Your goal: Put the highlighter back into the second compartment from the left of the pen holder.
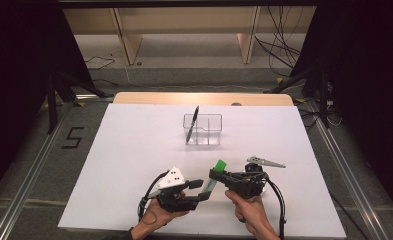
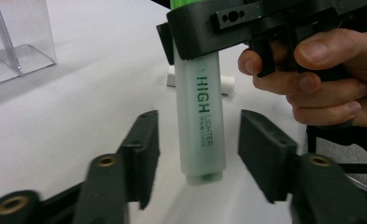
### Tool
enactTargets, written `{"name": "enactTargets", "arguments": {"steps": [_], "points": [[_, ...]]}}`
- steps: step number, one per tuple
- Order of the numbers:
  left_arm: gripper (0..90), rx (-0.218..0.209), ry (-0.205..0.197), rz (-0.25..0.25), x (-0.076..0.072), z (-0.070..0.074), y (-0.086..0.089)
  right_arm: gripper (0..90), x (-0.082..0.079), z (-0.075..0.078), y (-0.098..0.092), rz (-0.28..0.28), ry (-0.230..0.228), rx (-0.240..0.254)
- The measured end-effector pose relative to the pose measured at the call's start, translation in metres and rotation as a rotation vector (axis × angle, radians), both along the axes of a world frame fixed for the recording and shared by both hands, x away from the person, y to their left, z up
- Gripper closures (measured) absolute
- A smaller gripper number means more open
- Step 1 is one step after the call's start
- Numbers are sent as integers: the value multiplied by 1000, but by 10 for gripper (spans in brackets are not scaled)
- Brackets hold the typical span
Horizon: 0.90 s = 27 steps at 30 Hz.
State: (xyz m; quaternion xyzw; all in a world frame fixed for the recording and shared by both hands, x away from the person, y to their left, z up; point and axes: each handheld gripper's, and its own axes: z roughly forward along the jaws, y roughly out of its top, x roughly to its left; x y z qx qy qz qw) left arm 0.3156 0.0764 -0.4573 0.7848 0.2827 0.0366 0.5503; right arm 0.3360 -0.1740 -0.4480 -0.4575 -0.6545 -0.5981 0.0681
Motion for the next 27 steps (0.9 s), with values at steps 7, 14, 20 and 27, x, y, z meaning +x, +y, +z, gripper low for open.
{"name": "enactTargets", "arguments": {"steps": [7, 14, 20, 27], "points": [[245, -28, 36, -10, 5, 2, 8, 752, 1, 6, -8, -27, -43, -25], [219, -21, 21, 33, 10, 1, 22, 753, 2, 9, -13, -43, -55, -37], [188, -20, 10, 74, 14, 1, 34, 753, 4, 13, -17, -52, -70, -49], [184, 70, -71, 121, 15, 1, 44, 752, 9, 16, -23, -72, -88, -61]]}}
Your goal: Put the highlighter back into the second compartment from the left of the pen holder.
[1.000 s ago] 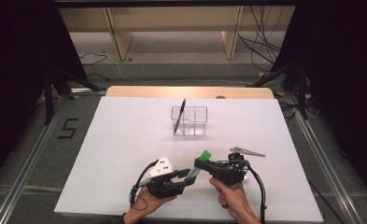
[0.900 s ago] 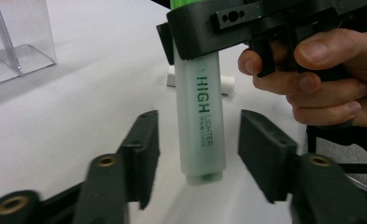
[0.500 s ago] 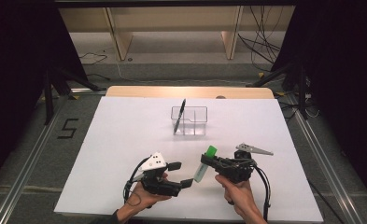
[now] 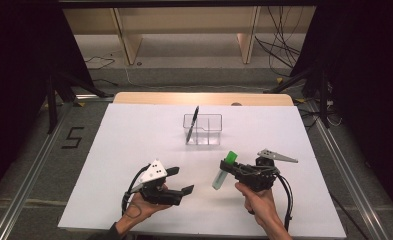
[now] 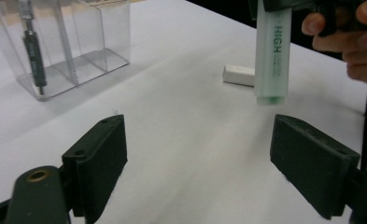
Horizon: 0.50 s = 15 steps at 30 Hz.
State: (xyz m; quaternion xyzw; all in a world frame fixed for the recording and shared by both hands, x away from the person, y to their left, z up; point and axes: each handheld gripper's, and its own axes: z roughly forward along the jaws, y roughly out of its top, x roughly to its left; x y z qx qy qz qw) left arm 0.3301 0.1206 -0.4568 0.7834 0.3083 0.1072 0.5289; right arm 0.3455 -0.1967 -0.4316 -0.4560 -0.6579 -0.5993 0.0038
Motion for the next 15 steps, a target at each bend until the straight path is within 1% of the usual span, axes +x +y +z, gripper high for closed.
{"name": "enactTargets", "arguments": {"steps": [3, 6, 9, 10, 13, 15], "points": [[184, 6, 8, 26, 2, -2, 8, 752, 4, 2, -2, -15, -8, -11], [184, -5, 23, 51, 2, -2, 17, 753, 9, 6, -3, -27, -27, -31], [184, -9, 29, 69, 0, -2, 27, 752, 14, 9, -2, -34, -29, -44], [184, -14, 33, 79, 0, -3, 30, 752, 16, 9, -1, -35, -36, -47], [184, -32, 51, 97, 0, -3, 37, 752, 21, 11, 1, -38, -35, -47], [183, -29, 49, 122, -1, -3, 38, 752, 24, 13, 3, -39, -43, -44]]}}
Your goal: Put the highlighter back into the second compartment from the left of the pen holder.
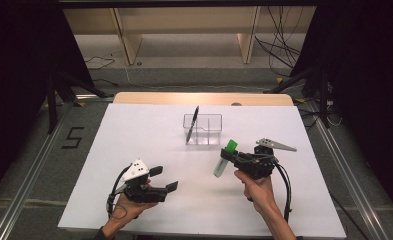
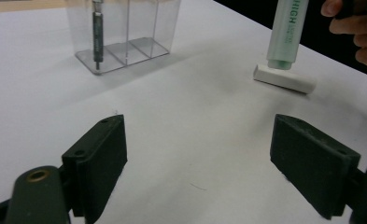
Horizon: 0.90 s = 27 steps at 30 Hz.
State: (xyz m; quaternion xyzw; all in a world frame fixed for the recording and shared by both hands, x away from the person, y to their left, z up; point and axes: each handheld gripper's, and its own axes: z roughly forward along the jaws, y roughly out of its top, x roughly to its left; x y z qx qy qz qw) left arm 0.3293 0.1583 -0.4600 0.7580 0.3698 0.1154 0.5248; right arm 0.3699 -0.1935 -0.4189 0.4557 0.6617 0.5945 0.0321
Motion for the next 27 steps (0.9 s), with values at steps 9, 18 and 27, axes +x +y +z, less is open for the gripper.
{"name": "enactTargets", "arguments": {"steps": [9, 18, 27], "points": [[157, -17, 13, 5, -2, -1, 0, 752, 19, 14, 12, 1, -22, -3], [156, -39, 20, 8, -4, 1, 6, 752, 41, 25, 23, -12, -29, -33], [155, -37, 12, 16, -4, 1, 7, 751, 58, 36, 31, -21, -30, -49]]}}
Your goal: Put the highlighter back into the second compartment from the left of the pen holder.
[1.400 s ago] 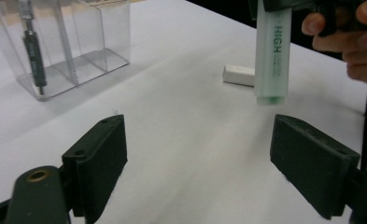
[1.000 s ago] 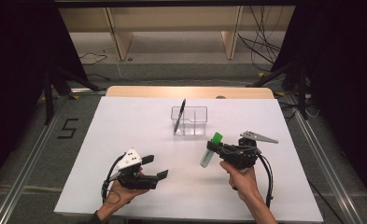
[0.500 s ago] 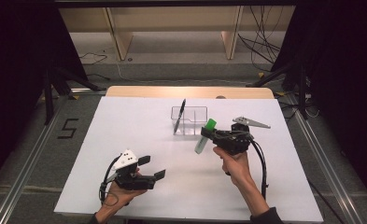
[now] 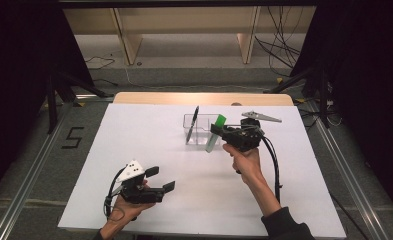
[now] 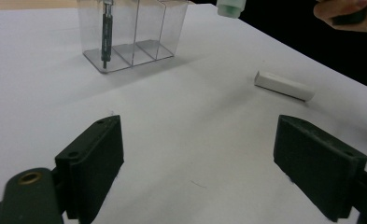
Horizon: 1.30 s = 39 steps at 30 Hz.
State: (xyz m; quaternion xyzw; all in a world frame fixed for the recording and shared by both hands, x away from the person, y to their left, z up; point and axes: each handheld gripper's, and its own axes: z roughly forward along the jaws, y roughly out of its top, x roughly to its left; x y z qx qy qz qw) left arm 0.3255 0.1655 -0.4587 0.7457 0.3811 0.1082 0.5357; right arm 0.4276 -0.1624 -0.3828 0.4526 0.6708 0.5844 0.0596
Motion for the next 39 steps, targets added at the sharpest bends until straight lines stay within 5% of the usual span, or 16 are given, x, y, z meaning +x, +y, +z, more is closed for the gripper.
{"name": "enactTargets", "arguments": {"steps": [10, 39], "points": [[155, 3, -22, -14, 1, 0, 3, 751, 23, 10, 9, -29, -10, -51], [154, 3, -77, -25, -1, 1, 2, 751, 75, 23, 26, -117, 5, -101]]}}
